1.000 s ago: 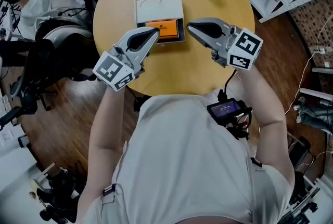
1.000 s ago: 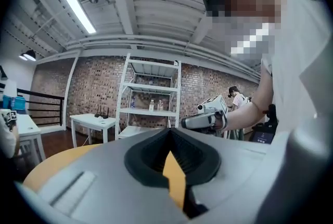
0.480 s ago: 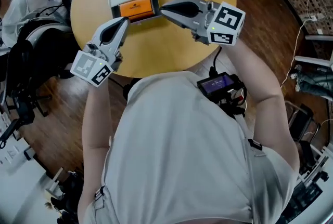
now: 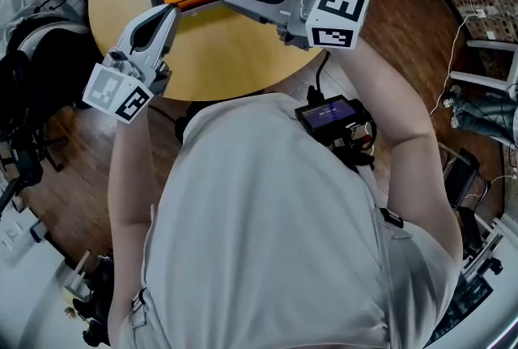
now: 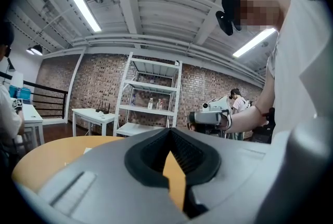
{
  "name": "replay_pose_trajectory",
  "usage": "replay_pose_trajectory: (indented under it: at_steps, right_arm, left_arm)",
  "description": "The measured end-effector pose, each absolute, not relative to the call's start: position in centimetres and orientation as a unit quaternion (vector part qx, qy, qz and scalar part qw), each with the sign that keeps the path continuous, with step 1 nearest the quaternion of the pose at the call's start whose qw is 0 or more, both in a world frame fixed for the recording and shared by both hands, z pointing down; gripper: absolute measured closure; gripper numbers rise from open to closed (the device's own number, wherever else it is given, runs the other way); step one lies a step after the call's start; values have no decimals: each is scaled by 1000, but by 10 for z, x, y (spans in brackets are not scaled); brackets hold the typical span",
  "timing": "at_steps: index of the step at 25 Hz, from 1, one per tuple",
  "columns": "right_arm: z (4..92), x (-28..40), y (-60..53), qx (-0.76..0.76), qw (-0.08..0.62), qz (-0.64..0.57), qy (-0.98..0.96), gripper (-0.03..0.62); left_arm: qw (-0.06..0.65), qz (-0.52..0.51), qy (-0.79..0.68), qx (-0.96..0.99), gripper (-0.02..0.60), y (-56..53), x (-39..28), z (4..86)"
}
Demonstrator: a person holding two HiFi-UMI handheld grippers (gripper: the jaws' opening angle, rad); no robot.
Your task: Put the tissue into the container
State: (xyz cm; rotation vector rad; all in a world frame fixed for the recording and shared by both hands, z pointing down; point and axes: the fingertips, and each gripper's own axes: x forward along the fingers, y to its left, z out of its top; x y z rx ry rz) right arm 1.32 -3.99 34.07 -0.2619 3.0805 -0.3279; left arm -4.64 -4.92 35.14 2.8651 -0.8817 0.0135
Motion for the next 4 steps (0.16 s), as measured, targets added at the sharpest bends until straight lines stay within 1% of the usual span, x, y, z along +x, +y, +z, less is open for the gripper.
replay_pose_trajectory:
  at_steps: [4]
  right_arm:
    - [351,13,-39,-86,5,-101,991,597]
  left_arm:
    - [75,1,-293,953,580,-50,-42,356]
